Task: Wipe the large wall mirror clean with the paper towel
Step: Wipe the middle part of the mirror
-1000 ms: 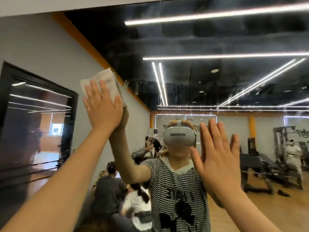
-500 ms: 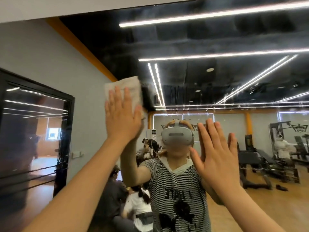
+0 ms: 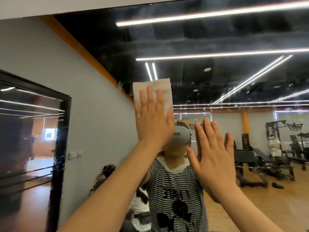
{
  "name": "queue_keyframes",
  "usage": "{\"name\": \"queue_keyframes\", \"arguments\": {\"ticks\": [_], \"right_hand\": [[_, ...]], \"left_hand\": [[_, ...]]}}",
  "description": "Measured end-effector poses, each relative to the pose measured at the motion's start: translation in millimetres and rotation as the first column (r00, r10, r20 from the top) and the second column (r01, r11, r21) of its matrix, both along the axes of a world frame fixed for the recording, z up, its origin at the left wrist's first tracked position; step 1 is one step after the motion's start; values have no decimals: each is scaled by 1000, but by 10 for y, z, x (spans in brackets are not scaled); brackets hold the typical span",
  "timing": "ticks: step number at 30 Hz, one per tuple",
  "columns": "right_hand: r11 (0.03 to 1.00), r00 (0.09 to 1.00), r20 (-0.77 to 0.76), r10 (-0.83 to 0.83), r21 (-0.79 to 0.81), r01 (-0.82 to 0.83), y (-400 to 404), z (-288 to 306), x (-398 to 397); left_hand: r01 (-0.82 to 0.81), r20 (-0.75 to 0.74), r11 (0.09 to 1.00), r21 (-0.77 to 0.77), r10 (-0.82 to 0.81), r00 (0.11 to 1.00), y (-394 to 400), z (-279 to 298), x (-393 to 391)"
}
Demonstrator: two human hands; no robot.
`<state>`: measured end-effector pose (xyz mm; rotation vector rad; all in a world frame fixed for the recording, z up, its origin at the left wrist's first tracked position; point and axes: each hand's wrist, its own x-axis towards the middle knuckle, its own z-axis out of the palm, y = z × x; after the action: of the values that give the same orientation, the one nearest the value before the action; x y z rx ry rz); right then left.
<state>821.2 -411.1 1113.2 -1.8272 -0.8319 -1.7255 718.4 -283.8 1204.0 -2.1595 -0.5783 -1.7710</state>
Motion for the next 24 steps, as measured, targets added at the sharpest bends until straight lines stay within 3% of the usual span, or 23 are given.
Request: {"name": "queue_keyframes", "arguments": {"ticks": [5, 9, 13, 16, 21, 24], "right_hand": [[1000, 1000, 3, 6, 6, -6, 2, 11, 11], [1000, 1000, 19, 5, 15, -5, 5, 19, 0], [1000, 1000, 28, 4, 30, -5, 15, 15, -19], [1000, 1000, 16, 6, 24, -6, 18, 8, -18], [1000, 1000, 10, 13, 19, -13, 19, 7, -22], [999, 999, -2, 51, 17, -51, -10, 12, -34]], "left_hand": [[20, -149, 989, 145, 2, 989, 347, 44, -247], [-16, -14, 999, -49, 16, 1000, 634, 47, -501], [-46, 110, 988, -145, 63, 992, 540, 34, -440], [-45, 122, 981, -190, 69, 990, 274, 38, -281], [22, -39, 1000, 11, -22, 999, -160, -60, 69], [28, -83, 998, 50, -23, 996, -172, -78, 120]]}}
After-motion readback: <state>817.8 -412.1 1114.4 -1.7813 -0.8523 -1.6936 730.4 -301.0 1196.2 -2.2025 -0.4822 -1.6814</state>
